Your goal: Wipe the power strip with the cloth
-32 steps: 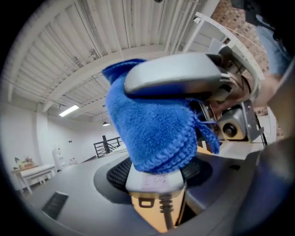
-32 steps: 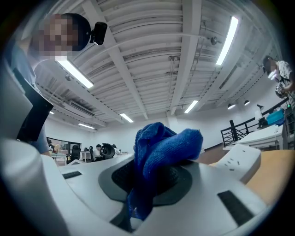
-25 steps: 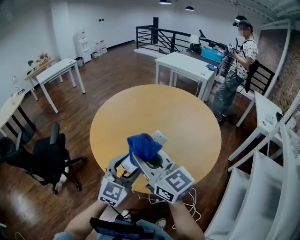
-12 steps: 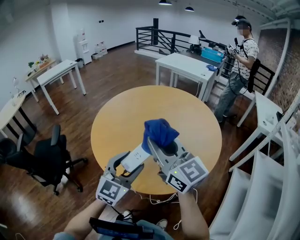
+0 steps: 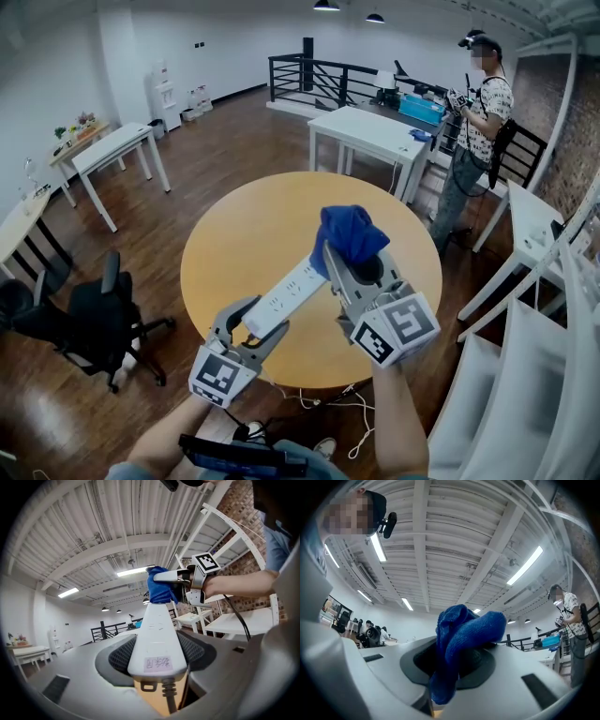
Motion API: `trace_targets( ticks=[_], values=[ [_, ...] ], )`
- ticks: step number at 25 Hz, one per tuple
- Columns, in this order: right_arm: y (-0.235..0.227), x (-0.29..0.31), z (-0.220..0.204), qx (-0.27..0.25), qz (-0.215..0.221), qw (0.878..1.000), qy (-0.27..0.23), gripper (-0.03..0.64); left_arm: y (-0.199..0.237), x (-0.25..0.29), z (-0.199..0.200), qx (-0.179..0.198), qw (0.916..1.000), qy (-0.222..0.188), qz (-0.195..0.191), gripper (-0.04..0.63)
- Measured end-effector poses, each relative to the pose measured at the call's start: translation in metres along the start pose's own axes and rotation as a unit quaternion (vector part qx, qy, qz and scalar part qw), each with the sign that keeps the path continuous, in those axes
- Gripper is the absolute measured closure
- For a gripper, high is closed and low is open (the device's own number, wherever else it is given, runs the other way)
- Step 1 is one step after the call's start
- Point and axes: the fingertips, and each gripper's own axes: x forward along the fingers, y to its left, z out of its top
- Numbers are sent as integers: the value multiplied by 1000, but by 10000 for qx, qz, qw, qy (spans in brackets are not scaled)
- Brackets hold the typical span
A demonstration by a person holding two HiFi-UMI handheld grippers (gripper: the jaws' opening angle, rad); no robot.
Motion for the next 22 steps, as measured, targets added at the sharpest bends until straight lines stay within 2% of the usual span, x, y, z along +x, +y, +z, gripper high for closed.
trace_targets(
  ticks=[15, 22],
  values=[
    [19, 0, 4, -23, 210, 9998, -70, 557, 4, 5, 8, -197, 9998, -57, 1, 308],
    [38, 2, 0, 61, 387, 9992, -74, 557, 4, 6, 11, -156, 9999, -50, 9, 308]
  ],
)
